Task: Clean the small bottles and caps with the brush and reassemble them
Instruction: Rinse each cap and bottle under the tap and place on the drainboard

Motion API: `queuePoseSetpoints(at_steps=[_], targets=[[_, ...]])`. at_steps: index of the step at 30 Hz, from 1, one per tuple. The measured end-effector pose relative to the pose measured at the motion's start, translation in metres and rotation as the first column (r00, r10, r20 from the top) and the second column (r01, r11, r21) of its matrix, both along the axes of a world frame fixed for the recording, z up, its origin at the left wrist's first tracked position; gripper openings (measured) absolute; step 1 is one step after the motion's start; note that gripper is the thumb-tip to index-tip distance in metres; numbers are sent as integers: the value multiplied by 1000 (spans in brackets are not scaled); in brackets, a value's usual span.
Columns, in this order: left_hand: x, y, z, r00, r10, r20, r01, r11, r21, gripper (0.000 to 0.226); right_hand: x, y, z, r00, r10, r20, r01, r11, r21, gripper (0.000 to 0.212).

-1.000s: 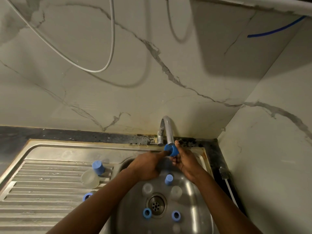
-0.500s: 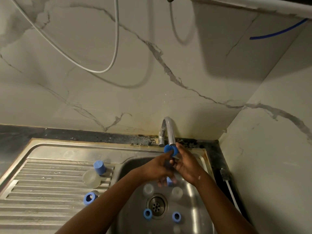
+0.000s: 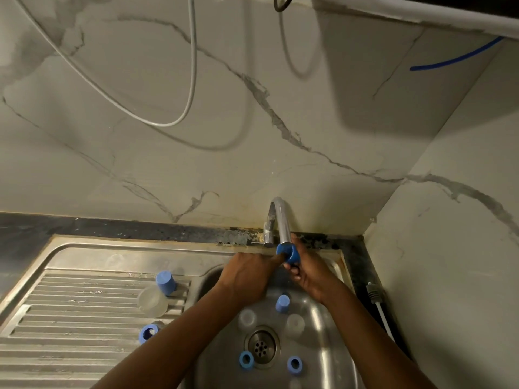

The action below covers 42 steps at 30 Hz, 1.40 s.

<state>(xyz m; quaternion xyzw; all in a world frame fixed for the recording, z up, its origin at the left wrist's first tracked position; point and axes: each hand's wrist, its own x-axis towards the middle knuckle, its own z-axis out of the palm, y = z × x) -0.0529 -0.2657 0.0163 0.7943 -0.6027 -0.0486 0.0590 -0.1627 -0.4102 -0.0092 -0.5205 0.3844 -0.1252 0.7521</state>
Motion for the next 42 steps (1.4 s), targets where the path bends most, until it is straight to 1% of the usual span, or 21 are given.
queuePoseSetpoints(at_steps=[2, 3, 4, 5, 6, 8, 10, 11, 13, 16, 19, 24, 31, 32, 34, 36, 37, 38, 39, 40, 42], targets=[[-2, -1, -6, 957, 14, -289, -17, 1000, -9, 65, 4, 1, 0, 1000, -22, -17, 22, 1000, -18, 48], [-1, -3, -8, 868, 14, -496, -25, 1000, -15, 58, 5, 3, -2, 999, -42, -21, 42, 999, -7, 47], [0, -5, -10, 715, 20, -699, -43, 999, -16, 51, 6, 4, -3, 998, -62, -12, 62, 998, 18, 46], [0, -5, -10, 513, 37, -858, -71, 997, 0, 49, 6, 6, -3, 997, -79, 15, 78, 996, 48, 47], [-2, -4, -8, 298, 50, -953, -101, 995, 21, 51, 6, 7, -3, 994, -90, 59, 85, 993, 81, 47], [-6, -3, -1, -122, 38, -992, -145, 988, 56, 54, 1, 7, -4, 981, -88, 173, 67, 990, 127, 49], [-9, -4, 4, -447, -40, -894, -192, 980, 52, 53, -4, 7, -5, 961, -53, 273, 13, 989, 146, 52], [-10, -4, 7, -550, -87, -830, -209, 977, 36, 52, -6, 7, -5, 953, -32, 301, -12, 990, 143, 53], [-15, -6, 10, -629, -149, -763, -237, 971, 5, 50, -6, 7, -3, 953, -15, 303, -28, 990, 137, 49], [-21, -6, 9, -581, -152, -800, -290, 956, 29, 59, -6, 3, -4, 961, -22, 275, -25, 986, 167, 39], [-23, -4, 2, -453, -71, -889, -307, 948, 80, 68, -5, 2, -3, 959, -7, 284, -43, 985, 168, 40], [-23, -1, -2, -259, 20, -966, -309, 945, 102, 76, 6, 9, -3, 958, -106, 268, 35, 966, 256, 50], [-21, 2, 6, -46, 12, -999, -261, 965, 23, 58, 7, 11, 2, 993, -73, 88, 60, 988, 142, 33], [-19, 3, 6, 16, 18, -1000, -252, 968, 13, 58, 8, 10, 2, 993, -86, 85, 72, 985, 156, 32], [-17, 4, 3, 240, 70, -968, -232, 973, 12, 72, 10, 7, 0, 987, -130, 97, 108, 974, 200, 35], [-15, 5, 4, 588, 128, -799, -177, 984, 28, 84, 10, 4, -6, 982, -159, 98, 131, 961, 242, 36], [-14, 7, 6, 765, 148, -626, -149, 987, 52, 84, 8, 3, -9, 983, -156, 99, 126, 958, 259, 36], [-12, 10, 8, 892, 156, -424, -138, 988, 73, 82, 6, 4, -11, 984, -146, 102, 113, 955, 276, 36], [-10, 14, 8, 959, 146, -245, -131, 988, 77, 81, 5, 5, -13, 985, -135, 104, 100, 953, 286, 37], [-7, 16, 8, 985, 135, -111, -126, 989, 82, 80, 3, 6, -15, 987, -120, 107, 85, 954, 289, 37], [-3, 18, 1, 991, 130, 23, -132, 986, 100, 85, 2, 7, -14, 988, -104, 116, 70, 962, 265, 37]])
